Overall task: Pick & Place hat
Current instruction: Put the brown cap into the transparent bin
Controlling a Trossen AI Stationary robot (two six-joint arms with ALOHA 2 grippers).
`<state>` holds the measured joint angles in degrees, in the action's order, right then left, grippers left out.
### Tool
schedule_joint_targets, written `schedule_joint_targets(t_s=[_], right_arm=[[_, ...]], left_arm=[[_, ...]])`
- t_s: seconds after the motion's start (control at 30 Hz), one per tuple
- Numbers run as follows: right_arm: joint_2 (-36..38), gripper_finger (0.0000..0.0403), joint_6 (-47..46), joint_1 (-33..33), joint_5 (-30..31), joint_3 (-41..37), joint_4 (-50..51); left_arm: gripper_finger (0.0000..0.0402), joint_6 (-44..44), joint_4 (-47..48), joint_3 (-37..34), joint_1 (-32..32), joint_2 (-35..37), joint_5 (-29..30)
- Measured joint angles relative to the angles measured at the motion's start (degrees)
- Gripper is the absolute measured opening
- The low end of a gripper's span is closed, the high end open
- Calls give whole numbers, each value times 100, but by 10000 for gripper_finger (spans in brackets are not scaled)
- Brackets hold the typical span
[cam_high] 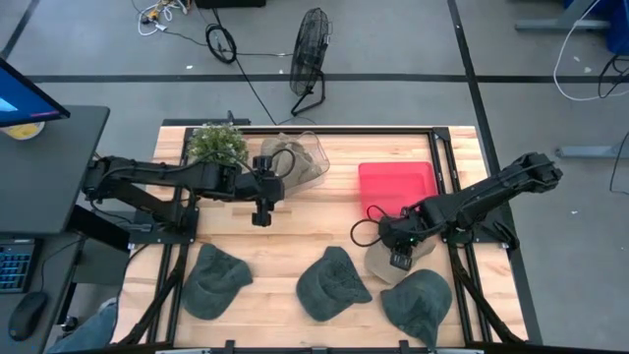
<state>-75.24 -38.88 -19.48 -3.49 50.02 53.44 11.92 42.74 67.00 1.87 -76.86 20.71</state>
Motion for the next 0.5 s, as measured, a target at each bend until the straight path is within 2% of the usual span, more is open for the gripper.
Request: schedule_joint_targets(t_s=[0.23,0.4,0.5], right_arm=[[-42,167,-340,-205,-278,-329,-58],[-40,167,-407,-213,-257,-747,-502],[-38,166,-517,-213,-24,-971,-845]], left_arm=[[183,-476,24,0,2,0,0],[183,-567,4,0,2,0,-1],[183,-685,2,0,2,0,-2]])
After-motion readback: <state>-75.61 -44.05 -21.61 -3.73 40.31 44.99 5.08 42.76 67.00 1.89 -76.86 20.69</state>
